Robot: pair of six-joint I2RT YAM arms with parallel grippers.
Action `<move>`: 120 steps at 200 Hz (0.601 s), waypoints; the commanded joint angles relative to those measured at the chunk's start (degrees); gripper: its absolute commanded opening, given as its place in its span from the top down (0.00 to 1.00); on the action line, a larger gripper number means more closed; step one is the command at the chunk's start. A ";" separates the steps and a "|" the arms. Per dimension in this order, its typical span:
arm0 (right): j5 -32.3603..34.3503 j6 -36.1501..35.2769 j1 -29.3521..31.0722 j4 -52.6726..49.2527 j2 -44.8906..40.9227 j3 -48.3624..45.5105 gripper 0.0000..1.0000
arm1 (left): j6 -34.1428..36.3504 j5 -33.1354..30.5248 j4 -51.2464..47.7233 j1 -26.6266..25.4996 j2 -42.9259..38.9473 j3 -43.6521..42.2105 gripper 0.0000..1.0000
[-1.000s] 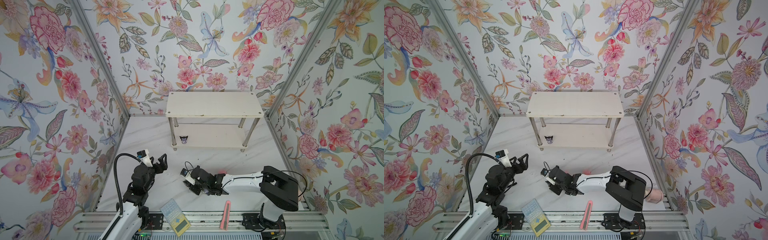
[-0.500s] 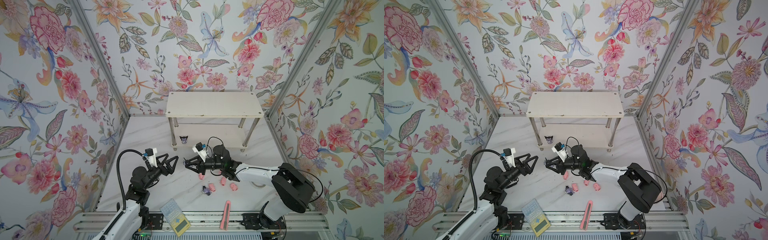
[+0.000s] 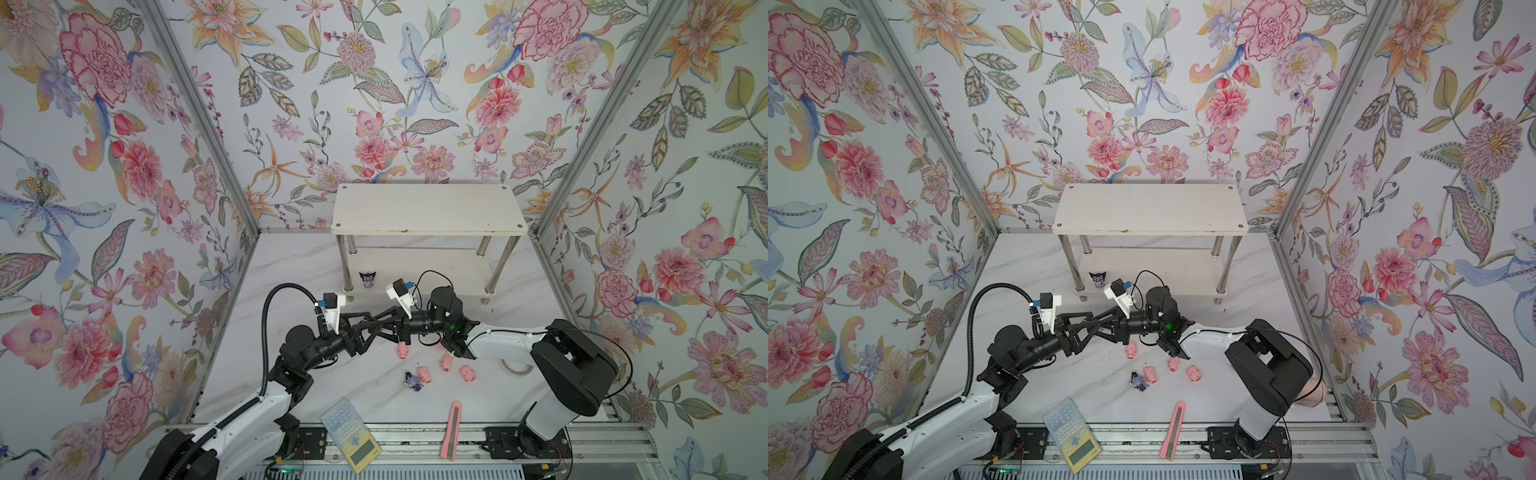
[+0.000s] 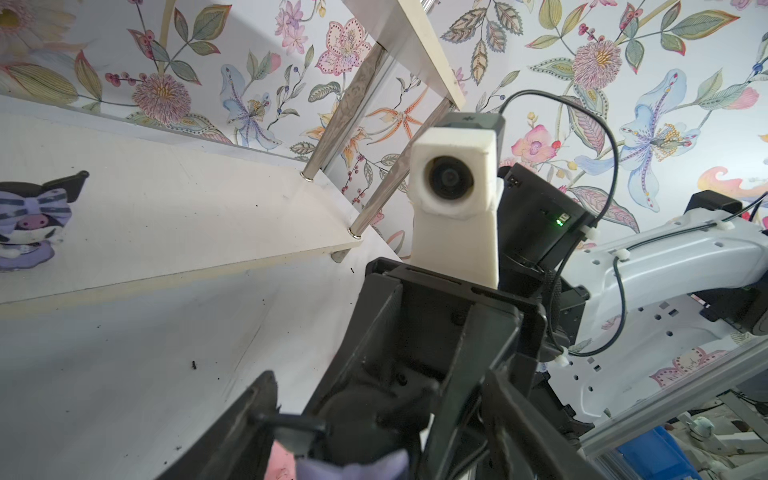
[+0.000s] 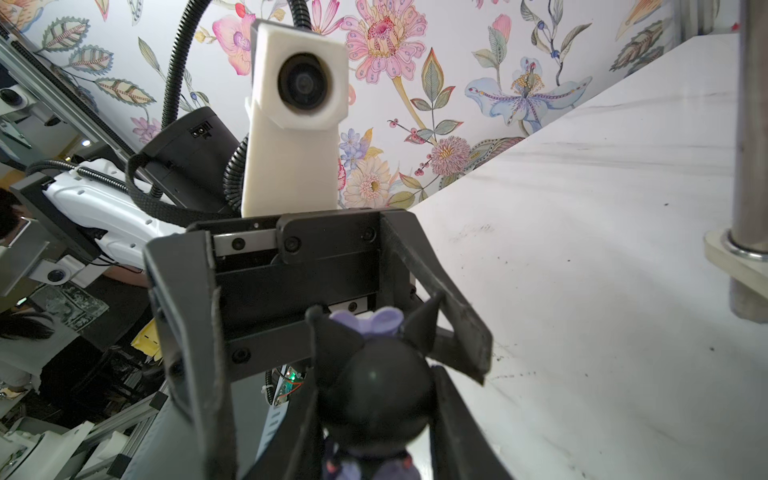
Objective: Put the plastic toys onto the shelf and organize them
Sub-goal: 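Lift the second Kuromi toward the left gripper while the left gripper reaches toward it, then close the left gripper on the Kuromi while the right gripper opens and pulls away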
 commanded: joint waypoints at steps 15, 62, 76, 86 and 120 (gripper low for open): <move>0.06 -2.37 0.31 0.00 -2.56 -0.04 0.91 | -1.67 -0.14 5.68 -0.41 0.69 1.61 0.40; 0.86 -3.14 0.33 -0.18 -3.14 -0.77 0.94 | -3.34 0.14 6.92 -0.64 1.09 2.19 0.32; 0.96 -3.07 0.25 0.27 -3.22 -0.82 0.95 | -3.49 0.54 7.11 -0.65 1.30 2.15 0.45; 0.91 -2.98 0.21 0.21 -3.12 -0.66 0.95 | -3.56 0.49 7.28 -0.79 1.32 1.98 0.53; 1.03 -3.71 0.34 -1.49 -3.30 -0.09 0.93 | -3.43 -0.22 7.30 -0.98 0.72 1.88 0.66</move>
